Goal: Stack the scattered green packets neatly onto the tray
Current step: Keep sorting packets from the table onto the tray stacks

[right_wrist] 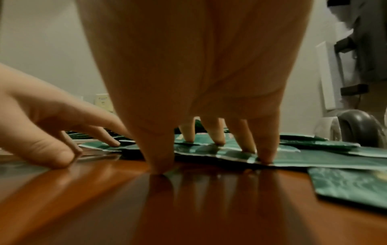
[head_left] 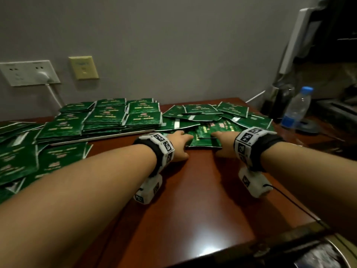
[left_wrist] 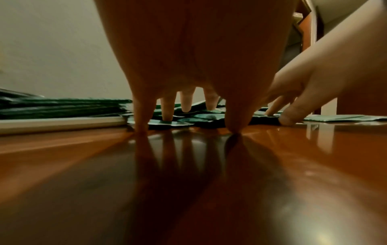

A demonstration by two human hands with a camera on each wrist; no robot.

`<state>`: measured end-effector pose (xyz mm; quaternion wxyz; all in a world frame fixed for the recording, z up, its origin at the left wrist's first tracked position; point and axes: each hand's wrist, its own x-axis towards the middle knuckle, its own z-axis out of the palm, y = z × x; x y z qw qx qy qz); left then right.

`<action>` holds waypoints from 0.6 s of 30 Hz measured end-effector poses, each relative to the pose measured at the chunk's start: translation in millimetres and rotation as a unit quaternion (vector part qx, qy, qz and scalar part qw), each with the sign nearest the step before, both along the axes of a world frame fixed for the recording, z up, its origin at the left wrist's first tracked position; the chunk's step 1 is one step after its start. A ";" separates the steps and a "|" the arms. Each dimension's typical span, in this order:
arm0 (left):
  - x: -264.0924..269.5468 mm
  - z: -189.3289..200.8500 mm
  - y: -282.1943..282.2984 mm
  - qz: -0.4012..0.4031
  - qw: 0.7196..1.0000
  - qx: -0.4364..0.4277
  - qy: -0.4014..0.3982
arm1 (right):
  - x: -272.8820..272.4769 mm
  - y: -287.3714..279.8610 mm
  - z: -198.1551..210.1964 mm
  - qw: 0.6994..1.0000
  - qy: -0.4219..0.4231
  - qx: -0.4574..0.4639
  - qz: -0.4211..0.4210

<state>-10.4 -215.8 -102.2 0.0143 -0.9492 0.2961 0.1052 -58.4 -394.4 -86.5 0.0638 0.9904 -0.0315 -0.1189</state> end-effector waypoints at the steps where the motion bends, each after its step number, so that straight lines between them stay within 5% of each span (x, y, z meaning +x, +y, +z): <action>1: 1.2 -2.8 -7.9 0.002 1.000 0.013 0.003 | 1.5 -4.4 -3.1 1.000 0.000 0.003 0.004; 18: -34.2 -2.5 9.0 0.023 0.999 0.038 -0.003 | -19.2 6.2 -2.3 0.996 0.009 -0.011 0.084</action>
